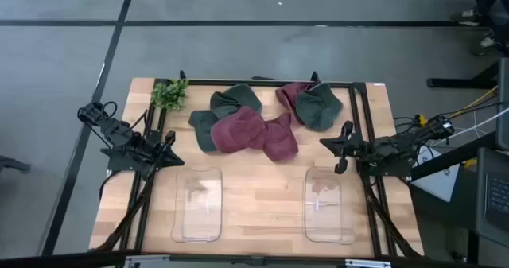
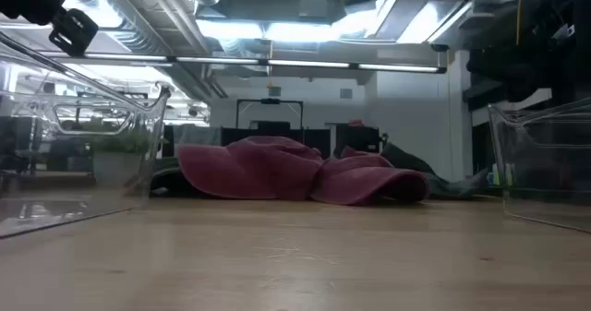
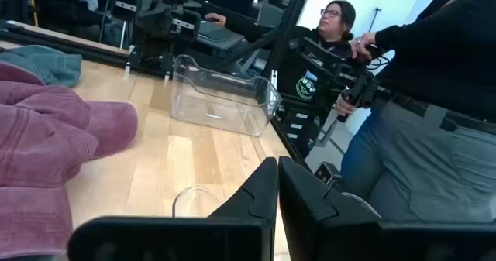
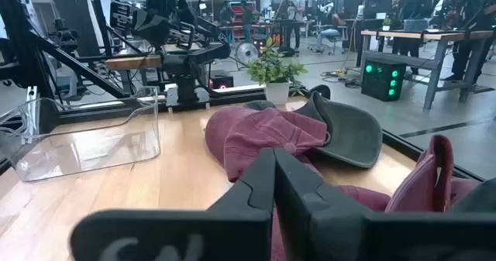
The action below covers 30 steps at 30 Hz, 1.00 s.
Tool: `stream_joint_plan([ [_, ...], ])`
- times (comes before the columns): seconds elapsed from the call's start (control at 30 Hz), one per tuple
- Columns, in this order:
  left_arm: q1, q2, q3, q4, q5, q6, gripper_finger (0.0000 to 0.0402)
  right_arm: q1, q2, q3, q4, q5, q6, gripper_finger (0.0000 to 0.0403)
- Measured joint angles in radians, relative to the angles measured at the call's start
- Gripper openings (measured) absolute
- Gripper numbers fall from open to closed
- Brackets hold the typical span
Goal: Pick & Place hat
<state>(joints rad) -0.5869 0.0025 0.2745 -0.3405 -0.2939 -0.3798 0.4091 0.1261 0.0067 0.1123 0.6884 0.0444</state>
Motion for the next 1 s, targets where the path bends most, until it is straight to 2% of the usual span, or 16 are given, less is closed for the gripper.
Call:
stream_joint_plan([
  [0.63,0.000,0.000,0.000,0.000,0.000,0.000,0.0012,0.000,0.000,0.000,-0.010,0.000,0.000,0.0007],
  [1.0,0.000,0.000,0.000,0.000,0.000,0.000,0.0012,0.000,0.001,0.008,-0.021,0.000,0.127,0.0007],
])
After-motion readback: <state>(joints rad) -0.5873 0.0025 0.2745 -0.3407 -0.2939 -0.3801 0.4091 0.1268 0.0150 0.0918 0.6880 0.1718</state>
